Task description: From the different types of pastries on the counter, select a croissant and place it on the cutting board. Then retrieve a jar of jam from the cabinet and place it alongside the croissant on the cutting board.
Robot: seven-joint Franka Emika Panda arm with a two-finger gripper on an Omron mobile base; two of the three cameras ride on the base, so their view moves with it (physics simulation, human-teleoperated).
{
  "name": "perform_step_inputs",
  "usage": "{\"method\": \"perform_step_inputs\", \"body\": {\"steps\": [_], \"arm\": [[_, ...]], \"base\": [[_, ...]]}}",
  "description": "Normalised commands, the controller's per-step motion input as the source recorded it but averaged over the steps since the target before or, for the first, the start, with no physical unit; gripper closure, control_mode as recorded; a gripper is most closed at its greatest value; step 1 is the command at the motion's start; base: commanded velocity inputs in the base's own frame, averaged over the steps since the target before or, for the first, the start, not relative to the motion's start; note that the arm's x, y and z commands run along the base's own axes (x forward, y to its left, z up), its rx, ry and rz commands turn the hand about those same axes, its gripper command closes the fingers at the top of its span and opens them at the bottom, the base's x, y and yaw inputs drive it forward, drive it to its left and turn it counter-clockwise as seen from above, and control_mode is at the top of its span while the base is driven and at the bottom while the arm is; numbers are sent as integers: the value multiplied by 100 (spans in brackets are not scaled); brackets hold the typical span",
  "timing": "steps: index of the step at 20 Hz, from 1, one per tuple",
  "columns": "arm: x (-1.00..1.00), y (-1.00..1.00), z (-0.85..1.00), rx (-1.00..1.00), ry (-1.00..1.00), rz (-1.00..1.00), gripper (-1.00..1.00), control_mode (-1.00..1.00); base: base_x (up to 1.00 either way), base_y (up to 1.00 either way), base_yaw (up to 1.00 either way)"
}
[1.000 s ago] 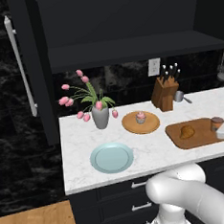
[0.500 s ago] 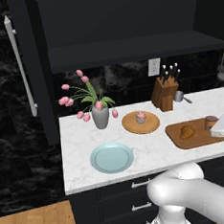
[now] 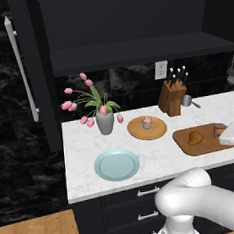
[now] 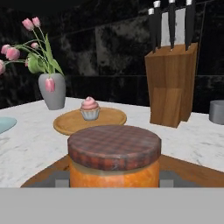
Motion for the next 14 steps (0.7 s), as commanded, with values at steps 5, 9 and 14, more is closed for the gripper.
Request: {"method": "perform_step_inputs", "body": {"steps": [5,9,14], "arm": [[23,-16,-9,0,0,1,100,-100],[18,-13,-12,0,-1,1,100,-100],[11,-8,-21,0,0,0,100,-100]], "base": [[0,0,0],[0,0,0],[0,0,0]]}}
